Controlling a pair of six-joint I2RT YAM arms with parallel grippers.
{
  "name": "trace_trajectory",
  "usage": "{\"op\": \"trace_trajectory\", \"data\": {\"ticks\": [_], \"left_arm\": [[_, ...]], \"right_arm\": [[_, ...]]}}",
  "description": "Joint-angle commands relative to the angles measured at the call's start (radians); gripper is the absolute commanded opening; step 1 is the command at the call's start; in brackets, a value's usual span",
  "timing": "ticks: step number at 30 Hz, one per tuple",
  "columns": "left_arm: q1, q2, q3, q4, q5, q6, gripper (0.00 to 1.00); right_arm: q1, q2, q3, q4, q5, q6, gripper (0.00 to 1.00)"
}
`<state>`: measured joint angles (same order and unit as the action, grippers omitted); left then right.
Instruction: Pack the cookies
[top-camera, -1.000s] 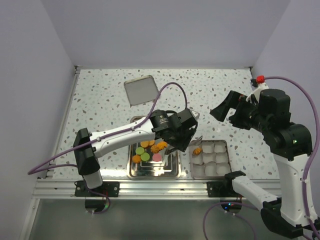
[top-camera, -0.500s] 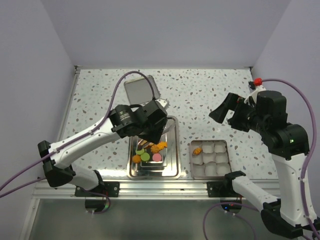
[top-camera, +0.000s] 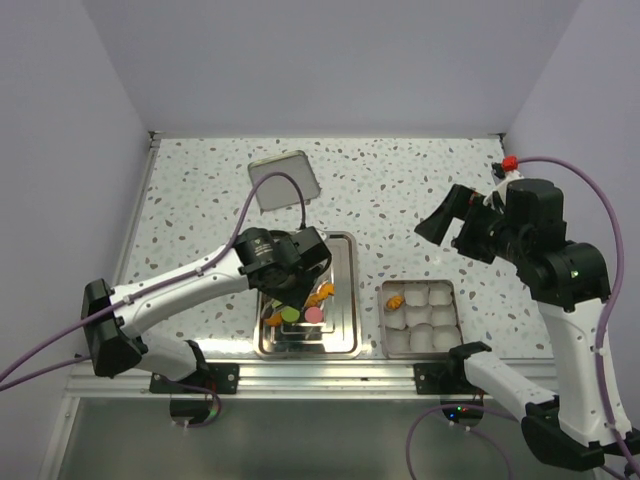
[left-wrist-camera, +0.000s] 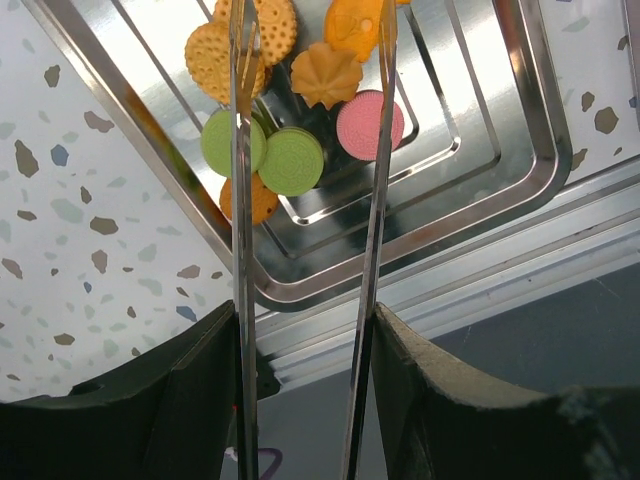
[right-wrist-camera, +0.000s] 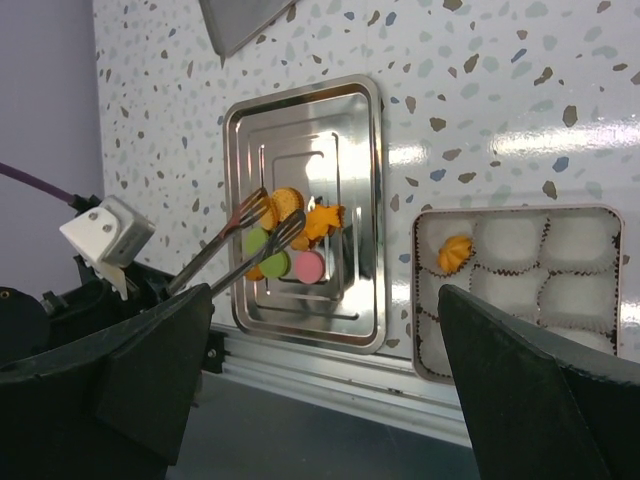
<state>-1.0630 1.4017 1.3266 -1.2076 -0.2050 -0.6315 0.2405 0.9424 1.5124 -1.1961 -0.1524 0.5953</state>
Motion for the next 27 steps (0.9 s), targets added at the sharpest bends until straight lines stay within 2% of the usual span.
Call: {"op": "trace_trajectory", "data": {"ticks": [1, 27], "left_arm": [[0.0, 0.023, 0.013, 0.063, 0.016, 0.029, 0.56], [0.0, 0.163, 0.026, 0.109, 0.055, 0.141, 0.56]], "right_arm": [[0.003, -0.005, -0.011, 0.035, -0.022, 0.017, 0.99], [0.003, -0.004, -0.06, 0.061, -0.006, 0.029, 0.99]]}}
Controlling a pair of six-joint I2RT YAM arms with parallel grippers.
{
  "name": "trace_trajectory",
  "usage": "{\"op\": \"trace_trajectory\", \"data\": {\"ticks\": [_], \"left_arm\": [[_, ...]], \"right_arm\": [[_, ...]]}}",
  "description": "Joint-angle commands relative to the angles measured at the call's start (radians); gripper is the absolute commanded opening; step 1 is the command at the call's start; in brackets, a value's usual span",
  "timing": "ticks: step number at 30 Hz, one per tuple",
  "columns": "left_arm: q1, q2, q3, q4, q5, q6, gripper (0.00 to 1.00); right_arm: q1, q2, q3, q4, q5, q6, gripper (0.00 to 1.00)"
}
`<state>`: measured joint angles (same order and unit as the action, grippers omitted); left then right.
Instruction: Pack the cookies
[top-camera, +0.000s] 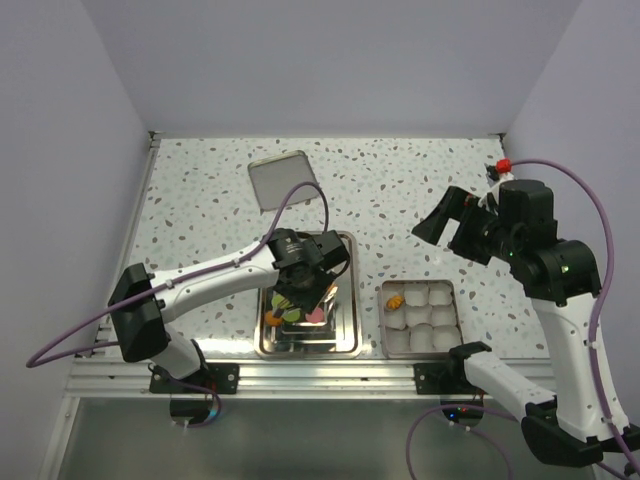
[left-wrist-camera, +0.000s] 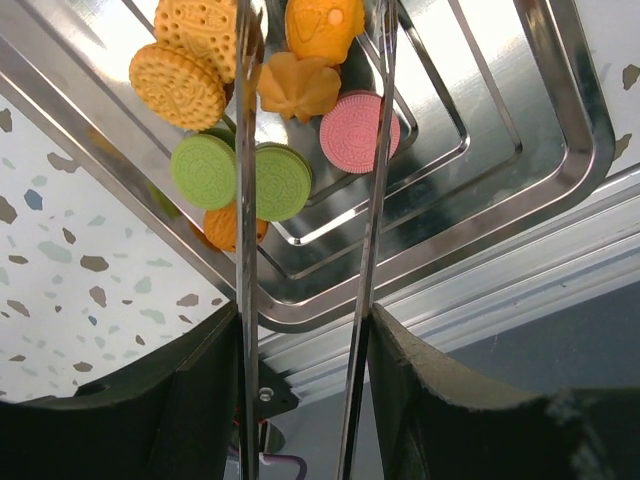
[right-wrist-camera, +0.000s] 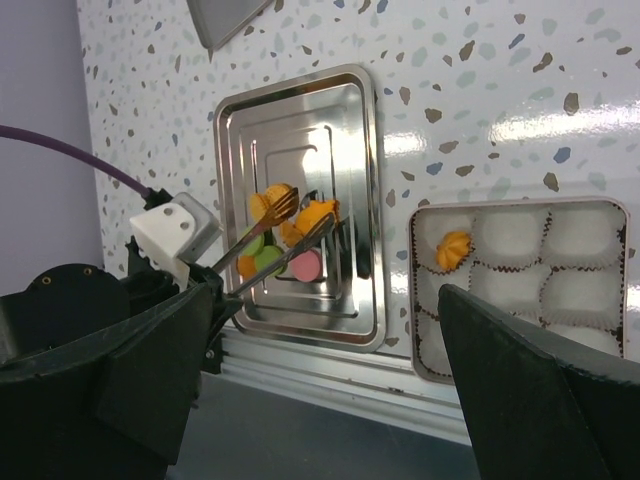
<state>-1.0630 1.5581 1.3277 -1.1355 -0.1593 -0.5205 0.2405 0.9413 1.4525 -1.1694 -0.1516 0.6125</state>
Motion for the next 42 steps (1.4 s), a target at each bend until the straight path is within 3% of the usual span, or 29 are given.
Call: {"op": "trace_trajectory", "data": {"ticks": [1, 10, 16, 20, 28, 33, 42], "left_arm": [[0.0, 0.008, 0.019, 0.043, 0.012, 0.03, 0.54], [0.009, 0.002, 0.01, 0.051, 0.015, 0.033, 0.33], [0.046, 0.005, 0.125, 0.002, -0.014, 0.028, 0.32], [0.057, 0.025, 0.278, -0.043, -0.026, 0.039, 0.32], [0.025, 0.088, 0.497, -0.054, 0.044, 0.04, 0.31], [-0.043, 0.112, 0.542, 0.043, 0.124, 0.034, 0.31], [-0.078, 0.138, 0.461, 0.279, 0.254, -0.018, 0.31]], "right_arm": [[0.003, -0.002, 0.0, 0.034, -0.006, 0.01, 0.99], [0.003, 0.002, 0.0, 0.037, -0.008, 0.007, 0.99], [0.003, 0.004, 0.011, 0.037, -0.011, 0.009, 0.99], [0.002, 0.002, 0.02, 0.03, -0.011, 0.007, 0.99], [0.002, 0.01, 0.069, 0.008, -0.005, 0.006, 0.99], [0.002, 0.016, 0.111, -0.009, 0.014, -0.002, 0.99], [0.002, 0.01, 0.126, -0.03, 0.02, -0.011, 0.99]]}}
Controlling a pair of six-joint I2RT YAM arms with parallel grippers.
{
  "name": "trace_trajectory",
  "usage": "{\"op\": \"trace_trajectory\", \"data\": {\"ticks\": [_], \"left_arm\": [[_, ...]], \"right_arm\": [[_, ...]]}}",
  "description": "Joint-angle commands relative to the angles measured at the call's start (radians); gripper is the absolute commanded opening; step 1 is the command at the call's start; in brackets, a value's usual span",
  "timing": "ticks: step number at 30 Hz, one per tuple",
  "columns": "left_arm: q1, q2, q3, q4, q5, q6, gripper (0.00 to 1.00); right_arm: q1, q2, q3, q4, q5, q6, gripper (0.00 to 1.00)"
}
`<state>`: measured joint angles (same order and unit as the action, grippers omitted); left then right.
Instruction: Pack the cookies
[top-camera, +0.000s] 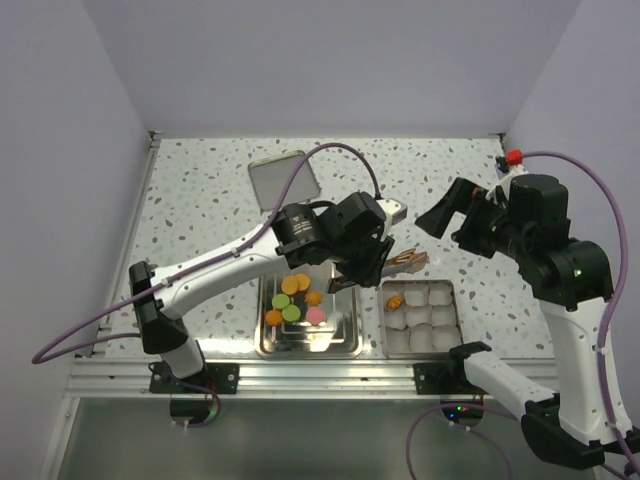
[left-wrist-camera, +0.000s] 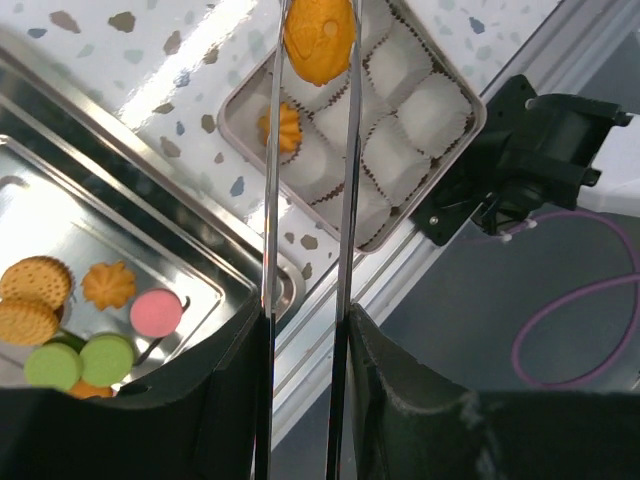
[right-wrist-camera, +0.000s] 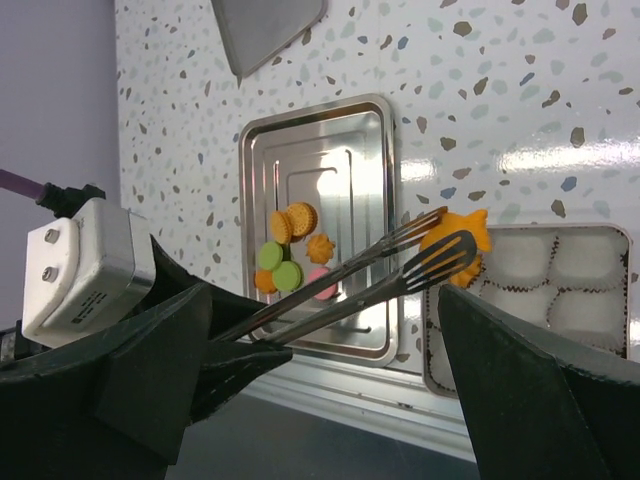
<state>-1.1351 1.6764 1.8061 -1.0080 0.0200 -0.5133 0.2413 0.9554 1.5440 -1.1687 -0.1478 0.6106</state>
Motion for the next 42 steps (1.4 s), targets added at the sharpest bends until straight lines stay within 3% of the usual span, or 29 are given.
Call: {"op": "trace_trajectory", "data": {"ticks": [1, 22, 42], "left_arm": [[-0.008, 0.035, -0.019, 0.163, 0.081, -0.025, 0.3], [-0.028, 0.192, -0.105, 0.23, 0.084, -0.031, 0.33], [-0.032, 0.223, -0.077, 0.215, 0.031, -0.057, 0.54]], "right_arm": [[0.003, -0.006, 0.033, -0.032, 0.016, -0.011, 0.99], [0.001, -0.017, -0.008, -0.048, 0.028, -0.045, 0.99], [0.001, -0.006, -0.033, -0.031, 0.013, -0.064, 0.99]]}}
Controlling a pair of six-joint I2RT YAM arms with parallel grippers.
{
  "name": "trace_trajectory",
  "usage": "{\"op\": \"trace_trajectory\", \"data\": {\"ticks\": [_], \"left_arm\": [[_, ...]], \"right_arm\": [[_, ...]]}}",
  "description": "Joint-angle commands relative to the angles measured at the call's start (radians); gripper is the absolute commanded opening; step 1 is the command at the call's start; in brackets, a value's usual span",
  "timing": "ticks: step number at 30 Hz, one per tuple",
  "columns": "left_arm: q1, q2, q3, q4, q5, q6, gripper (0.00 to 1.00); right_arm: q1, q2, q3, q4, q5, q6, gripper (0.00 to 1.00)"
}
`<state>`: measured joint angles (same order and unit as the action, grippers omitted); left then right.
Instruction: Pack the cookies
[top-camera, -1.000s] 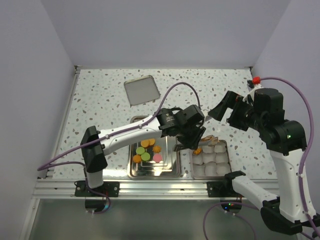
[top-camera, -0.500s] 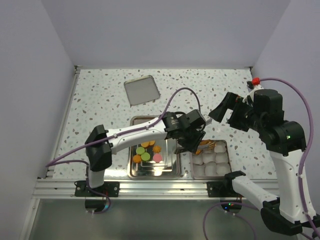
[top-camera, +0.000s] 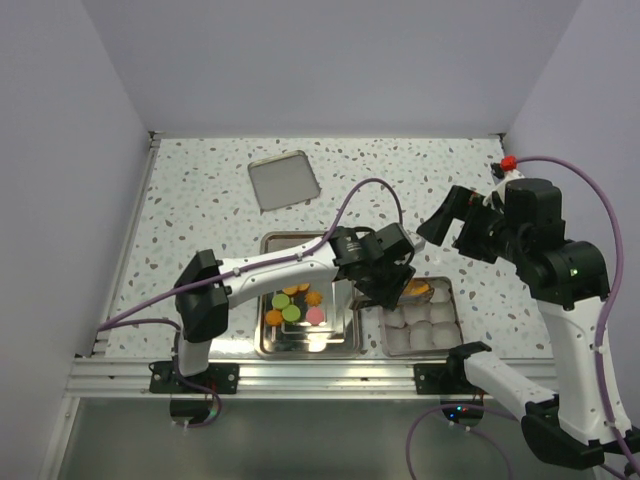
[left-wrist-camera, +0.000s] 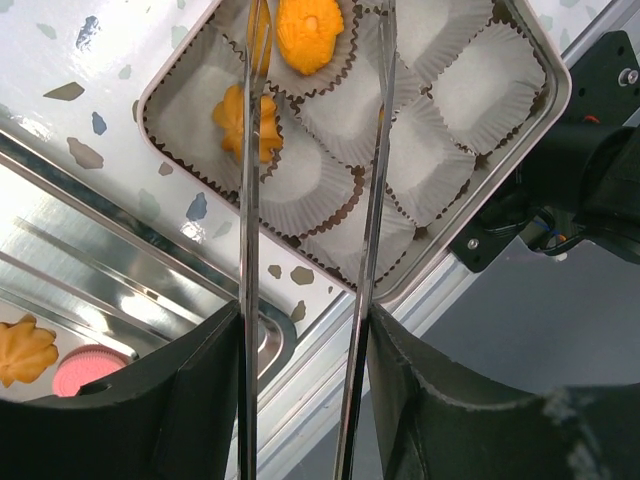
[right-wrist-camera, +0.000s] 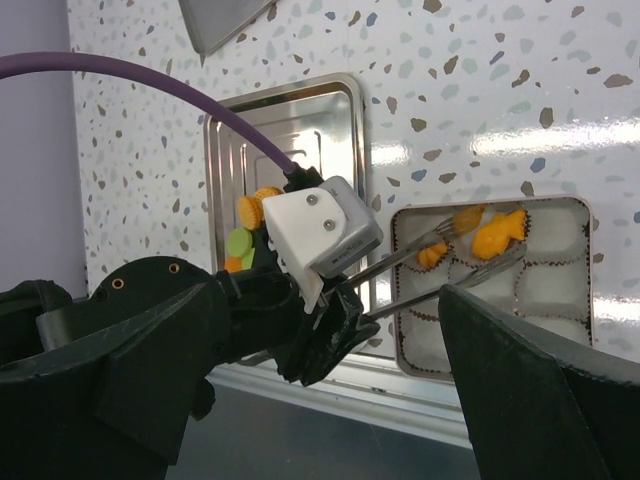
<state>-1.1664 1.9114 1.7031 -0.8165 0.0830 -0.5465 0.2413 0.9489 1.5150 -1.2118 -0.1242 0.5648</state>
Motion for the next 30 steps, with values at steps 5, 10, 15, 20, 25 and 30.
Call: {"op": "trace_trajectory", "data": {"ticks": [5, 10, 15, 20, 25, 30], "left_arm": [[-0.001, -0.022, 0.065, -0.015, -0.048, -0.03, 0.55], [0.001, -0.058, 0.139, -0.088, -0.08, -0.04, 0.56], [0.01, -0.138, 0.168, -0.176, -0.163, -0.058, 0.56], [0.02, -0.262, 0.101, -0.245, -0.221, -0.087, 0.56], [0.06, -0.403, -0.089, -0.288, -0.275, -0.131, 0.56], [0.145, -0.569, -0.279, -0.329, -0.293, -0.173, 0.58]], "right_arm": [[0.001, -0.001, -0.004, 0.015, -0.012, -0.02, 0.99], [0.001, -0.007, 0.004, 0.008, -0.009, -0.022, 0.99], [0.001, -0.013, 0.004, 0.005, -0.008, -0.023, 0.99], [0.0, -0.015, 0.001, 0.009, -0.017, -0.02, 0.99], [0.001, -0.016, -0.009, 0.015, -0.028, -0.014, 0.99], [0.001, -0.024, -0.01, 0.011, -0.034, -0.008, 0.99]]}}
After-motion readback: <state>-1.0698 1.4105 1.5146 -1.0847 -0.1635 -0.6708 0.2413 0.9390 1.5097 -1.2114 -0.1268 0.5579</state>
